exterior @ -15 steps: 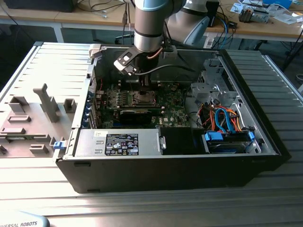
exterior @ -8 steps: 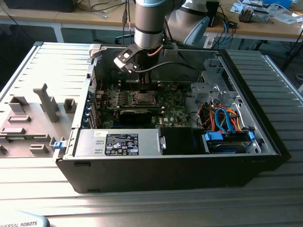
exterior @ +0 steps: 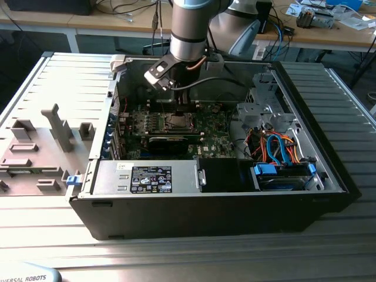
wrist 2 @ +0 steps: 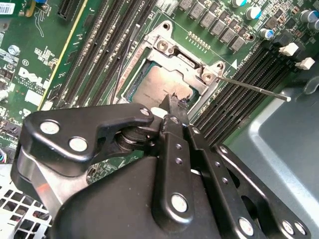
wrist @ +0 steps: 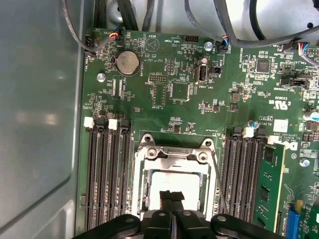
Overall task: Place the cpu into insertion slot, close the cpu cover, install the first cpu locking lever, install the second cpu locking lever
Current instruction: 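Close the cpu cover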
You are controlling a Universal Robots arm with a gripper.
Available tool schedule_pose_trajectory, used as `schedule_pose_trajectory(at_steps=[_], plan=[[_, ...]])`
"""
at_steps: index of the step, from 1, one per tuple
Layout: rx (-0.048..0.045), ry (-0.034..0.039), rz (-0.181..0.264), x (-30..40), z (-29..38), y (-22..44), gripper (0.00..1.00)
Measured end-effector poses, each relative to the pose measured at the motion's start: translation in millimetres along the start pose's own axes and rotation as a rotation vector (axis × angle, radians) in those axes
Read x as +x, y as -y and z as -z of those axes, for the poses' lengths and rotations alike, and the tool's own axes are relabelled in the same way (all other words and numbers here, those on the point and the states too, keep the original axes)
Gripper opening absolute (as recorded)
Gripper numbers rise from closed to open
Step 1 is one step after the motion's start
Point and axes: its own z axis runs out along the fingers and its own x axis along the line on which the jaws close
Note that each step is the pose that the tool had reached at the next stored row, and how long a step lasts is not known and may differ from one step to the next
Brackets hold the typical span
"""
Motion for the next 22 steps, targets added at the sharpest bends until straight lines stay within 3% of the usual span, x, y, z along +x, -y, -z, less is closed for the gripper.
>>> schedule_pose_trajectory(at_steps=[2,12,18,20,21,22], plan=[[0.0001,0.0006,0.0,0.0,1.6,0.0,0.11],[0.0006,0.0077,0.0,-0.5,26.7,1.3,0.11],[0.0004,0.0075,0.0,-0.5,30.8,1.5,0.11],[0.0001,-0.0009,0.0,-0.6,31.0,1.6,0.11],[-0.0007,-0.0093,0.001,-0.5,30.9,1.5,0.11],[-0.0009,-0.0105,0.001,-0.5,31.0,1.5,0.11]])
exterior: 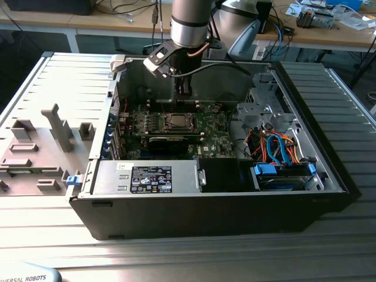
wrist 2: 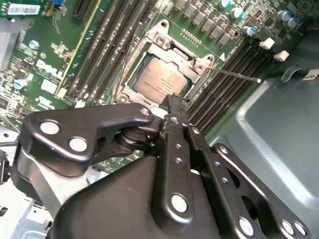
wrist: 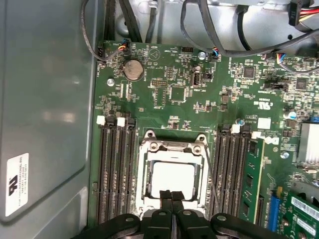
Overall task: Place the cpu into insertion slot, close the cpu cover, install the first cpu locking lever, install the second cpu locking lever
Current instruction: 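Close the cpu cover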
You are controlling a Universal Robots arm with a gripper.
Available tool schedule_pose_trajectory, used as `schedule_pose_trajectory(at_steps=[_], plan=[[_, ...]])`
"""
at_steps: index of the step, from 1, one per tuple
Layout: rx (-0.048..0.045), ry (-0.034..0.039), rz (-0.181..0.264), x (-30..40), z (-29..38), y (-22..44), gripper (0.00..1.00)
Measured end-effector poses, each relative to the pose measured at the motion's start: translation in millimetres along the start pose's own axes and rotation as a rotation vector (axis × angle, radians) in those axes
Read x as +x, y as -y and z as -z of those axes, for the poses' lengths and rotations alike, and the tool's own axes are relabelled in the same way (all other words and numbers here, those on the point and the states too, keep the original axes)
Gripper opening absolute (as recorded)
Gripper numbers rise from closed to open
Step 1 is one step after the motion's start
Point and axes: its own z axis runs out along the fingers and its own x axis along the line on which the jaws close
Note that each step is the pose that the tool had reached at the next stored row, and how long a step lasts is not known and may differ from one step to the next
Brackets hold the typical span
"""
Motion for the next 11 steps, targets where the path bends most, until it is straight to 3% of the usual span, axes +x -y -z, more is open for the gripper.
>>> schedule_pose_trajectory(at_steps=[3,7,11], plan=[[-0.0001,-0.0003,0.0,0.0,0.0,0.0,0.11],[-0.0326,0.0023,0.0,0.0,-0.5,0.0,0.11],[-0.0343,0.0025,0.0,0.0,-0.5,0.0,0.11]])
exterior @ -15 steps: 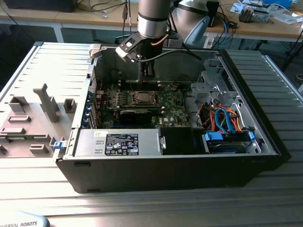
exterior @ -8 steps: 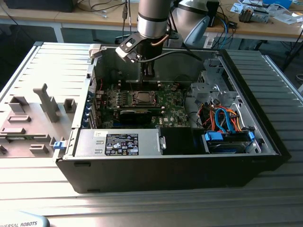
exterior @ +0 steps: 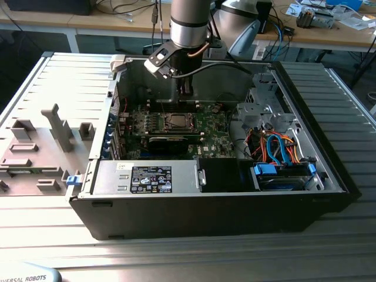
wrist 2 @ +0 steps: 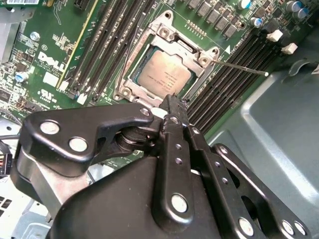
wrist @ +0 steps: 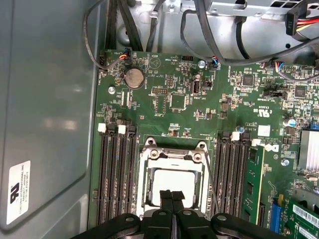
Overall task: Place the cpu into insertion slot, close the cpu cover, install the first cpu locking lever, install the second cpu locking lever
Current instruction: 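Close the cpu cover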
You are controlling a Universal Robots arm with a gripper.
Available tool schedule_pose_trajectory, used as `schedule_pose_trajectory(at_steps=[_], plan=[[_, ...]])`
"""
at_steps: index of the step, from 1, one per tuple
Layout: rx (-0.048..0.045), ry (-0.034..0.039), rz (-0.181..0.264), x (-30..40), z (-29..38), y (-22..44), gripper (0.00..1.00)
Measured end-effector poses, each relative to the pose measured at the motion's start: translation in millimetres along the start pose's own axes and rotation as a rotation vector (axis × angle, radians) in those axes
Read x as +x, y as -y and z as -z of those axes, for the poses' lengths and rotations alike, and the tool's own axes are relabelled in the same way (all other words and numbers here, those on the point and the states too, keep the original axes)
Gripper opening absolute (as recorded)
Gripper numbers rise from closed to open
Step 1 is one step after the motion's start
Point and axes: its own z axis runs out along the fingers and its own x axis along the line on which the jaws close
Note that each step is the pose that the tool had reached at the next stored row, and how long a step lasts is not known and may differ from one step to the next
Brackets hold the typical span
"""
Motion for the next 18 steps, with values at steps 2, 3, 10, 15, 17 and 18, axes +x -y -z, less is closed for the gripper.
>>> schedule_pose_trajectory(at_steps=[2,3,10,15,17,18], plan=[[-0.0003,0.0,0.0,0.0,0.0,0.0,0.11],[-0.0002,0.0,0.0,0.0,0.0,0.0,0.11],[-0.0002,0.0001,0.0,0.0,2.7,0.1,0.11],[-0.0003,0.0,0.0,-0.1,8.4,0.1,0.11],[-0.0003,0.0001,0.0,-0.1,10.6,0.2,0.11],[-0.0002,0.0003,0.0,-0.1,11.8,0.2,0.11]])
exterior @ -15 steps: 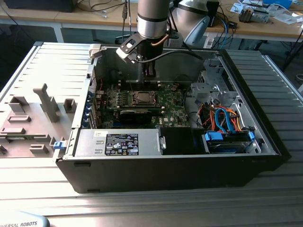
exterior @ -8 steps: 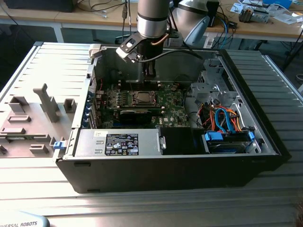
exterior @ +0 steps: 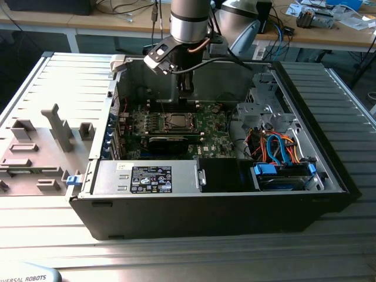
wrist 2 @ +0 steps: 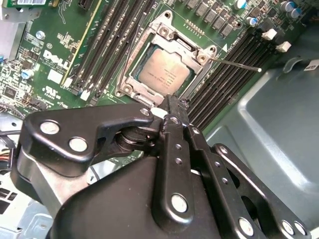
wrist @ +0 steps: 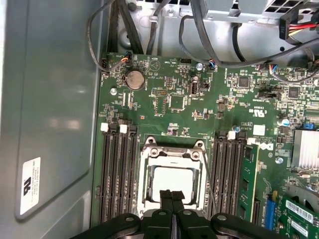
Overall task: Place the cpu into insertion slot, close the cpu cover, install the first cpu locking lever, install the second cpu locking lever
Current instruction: 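Close the cpu cover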
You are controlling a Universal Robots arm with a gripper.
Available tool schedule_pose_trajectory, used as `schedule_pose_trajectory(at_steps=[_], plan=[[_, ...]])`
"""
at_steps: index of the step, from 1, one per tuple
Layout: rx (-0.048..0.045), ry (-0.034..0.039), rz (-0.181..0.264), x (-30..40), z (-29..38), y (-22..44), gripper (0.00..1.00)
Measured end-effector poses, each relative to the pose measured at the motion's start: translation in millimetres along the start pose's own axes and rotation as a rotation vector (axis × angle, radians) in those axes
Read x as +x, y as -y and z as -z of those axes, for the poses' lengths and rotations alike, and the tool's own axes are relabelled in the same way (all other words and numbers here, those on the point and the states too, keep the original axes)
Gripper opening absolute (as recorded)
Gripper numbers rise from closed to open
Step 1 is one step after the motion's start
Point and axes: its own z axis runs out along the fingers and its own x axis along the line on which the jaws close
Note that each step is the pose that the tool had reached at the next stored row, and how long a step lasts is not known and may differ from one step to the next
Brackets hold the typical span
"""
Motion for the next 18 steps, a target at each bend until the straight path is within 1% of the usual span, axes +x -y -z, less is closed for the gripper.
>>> schedule_pose_trajectory(at_steps=[6,11,15,18], plan=[[0.0002,0.0022,0.0,0.0,5.6,0.1,0.11],[0.0009,0.011,0.0,-0.1,9.9,0.1,0.11],[0.0013,0.0158,0.0,-0.1,12.6,0.2,0.11],[0.0017,0.0211,0.0,-0.1,14.7,0.2,0.11]])
